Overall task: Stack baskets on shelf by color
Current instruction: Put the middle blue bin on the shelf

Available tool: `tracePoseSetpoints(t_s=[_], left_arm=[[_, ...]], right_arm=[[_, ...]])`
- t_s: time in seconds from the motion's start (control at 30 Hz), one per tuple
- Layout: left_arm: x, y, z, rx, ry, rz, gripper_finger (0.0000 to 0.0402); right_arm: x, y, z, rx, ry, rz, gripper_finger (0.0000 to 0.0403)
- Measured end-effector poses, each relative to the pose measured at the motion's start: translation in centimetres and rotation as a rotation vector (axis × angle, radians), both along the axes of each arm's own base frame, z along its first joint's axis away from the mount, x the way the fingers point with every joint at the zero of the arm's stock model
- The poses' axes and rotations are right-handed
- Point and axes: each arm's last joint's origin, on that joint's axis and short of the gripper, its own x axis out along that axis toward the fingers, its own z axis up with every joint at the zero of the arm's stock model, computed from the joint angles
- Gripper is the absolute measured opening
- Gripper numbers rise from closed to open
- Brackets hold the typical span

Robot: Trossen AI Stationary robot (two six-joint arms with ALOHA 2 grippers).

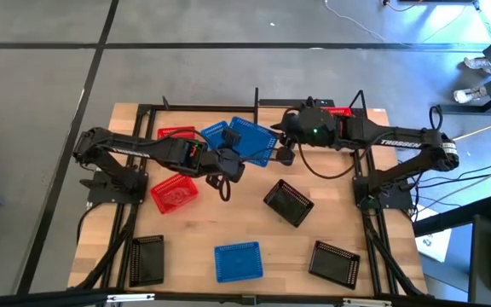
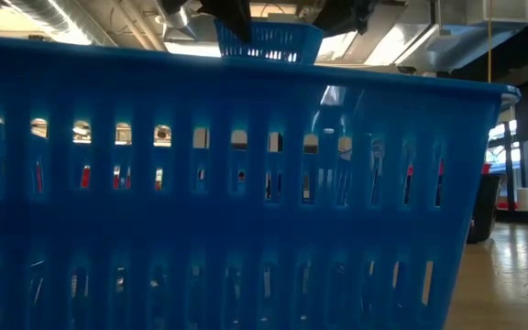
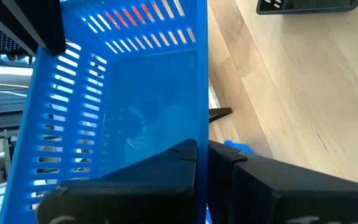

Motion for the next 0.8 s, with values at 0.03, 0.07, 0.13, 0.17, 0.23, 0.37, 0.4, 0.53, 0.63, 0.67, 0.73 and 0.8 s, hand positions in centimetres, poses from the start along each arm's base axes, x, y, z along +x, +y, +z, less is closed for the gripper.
tracePoseSetpoints(t_s=[0.03,0.07,0.13,0.17,0.23,0.37,0.4,0.53,0.63,0.67,0.73,0.8], left_arm=[[0.0,0.0,0.0,-0.001,-0.002,0.000,0.0000],[0.0,0.0,0.0,-0.001,-0.004,-0.001,0.0000],[0.0,0.0,0.0,-0.001,-0.005,-0.002,0.0000],[0.0,0.0,0.0,-0.001,-0.005,-0.002,0.0000],[0.0,0.0,0.0,-0.001,-0.004,-0.003,0.0000],[0.0,0.0,0.0,-0.002,-0.005,-0.003,0.0000],[0.1,0.0,0.0,-0.004,-0.008,-0.002,0.0000],[0.1,0.0,0.1,-0.049,-0.052,0.039,0.0002],[0.2,0.2,0.1,-0.081,-0.079,0.057,0.0013],[0.2,0.2,0.2,-0.084,-0.080,0.052,0.0018],[0.3,0.2,0.2,-0.085,-0.090,0.052,0.0030],[0.4,0.1,0.4,-0.090,-0.113,0.053,0.0043]], right_arm=[[0.1,-0.1,-0.1,0.008,0.002,0.008,0.0083],[0.2,-0.2,-0.2,0.012,0.005,0.010,0.0083],[0.4,-0.3,-0.5,0.014,0.020,0.005,0.0083],[0.6,-0.4,-0.7,0.015,0.026,0.004,0.0082],[0.9,-0.7,-1.2,0.018,0.042,-0.002,0.0077],[1.6,-0.8,-1.9,0.018,0.071,-0.003,0.0047],[1.6,-0.8,-2.0,0.018,0.073,-0.002,0.0033],[1.7,-0.8,-2.0,0.018,0.069,0.001,0.0011],[1.7,-0.8,-2.0,0.020,0.068,0.000,0.0010],[1.7,-0.8,-2.0,0.019,0.069,0.000,0.0007],[1.7,-0.8,-2.0,0.027,0.070,0.008,0.0005],[1.7,-0.8,-2.0,0.036,0.069,0.012,0.0006]])
